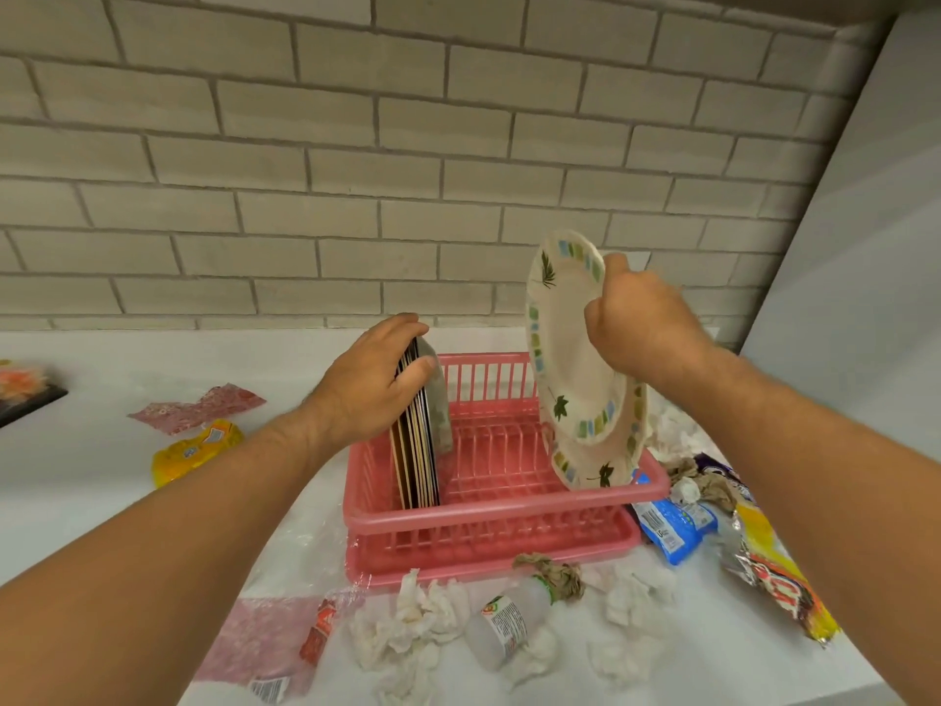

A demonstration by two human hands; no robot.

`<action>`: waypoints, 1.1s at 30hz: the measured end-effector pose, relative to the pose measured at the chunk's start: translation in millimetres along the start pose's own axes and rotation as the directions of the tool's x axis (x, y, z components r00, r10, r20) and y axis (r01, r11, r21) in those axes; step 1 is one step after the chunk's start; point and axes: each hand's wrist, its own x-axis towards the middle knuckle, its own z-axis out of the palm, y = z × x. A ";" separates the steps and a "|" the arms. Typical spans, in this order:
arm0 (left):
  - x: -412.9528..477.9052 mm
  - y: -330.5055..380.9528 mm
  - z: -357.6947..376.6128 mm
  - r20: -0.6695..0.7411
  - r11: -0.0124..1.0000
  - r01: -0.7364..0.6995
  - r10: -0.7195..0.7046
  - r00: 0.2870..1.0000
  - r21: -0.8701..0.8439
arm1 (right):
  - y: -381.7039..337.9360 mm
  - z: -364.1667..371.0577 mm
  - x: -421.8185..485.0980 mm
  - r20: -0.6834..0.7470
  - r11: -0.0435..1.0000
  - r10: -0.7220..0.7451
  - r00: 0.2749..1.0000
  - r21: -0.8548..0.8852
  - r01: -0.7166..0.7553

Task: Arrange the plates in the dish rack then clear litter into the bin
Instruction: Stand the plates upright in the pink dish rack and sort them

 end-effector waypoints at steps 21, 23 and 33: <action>0.6 3.8 2.9 -0.006 1.000 0.027 -0.027 1.000 -0.003 | 21.1 63.7 -31.6 0.138 0.995 0.037 0.990 0.082 -0.049; 0.7 3.7 2.7 -0.006 1.000 0.031 -0.031 1.000 -0.007 | 22.5 61.0 -30.7 0.155 0.997 0.043 0.987 0.051 -0.052; -2.5 8.3 1.6 -0.017 0.998 0.054 -0.055 0.998 -0.027 | 31.1 48.2 -21.4 0.178 0.964 0.027 0.984 -0.266 0.021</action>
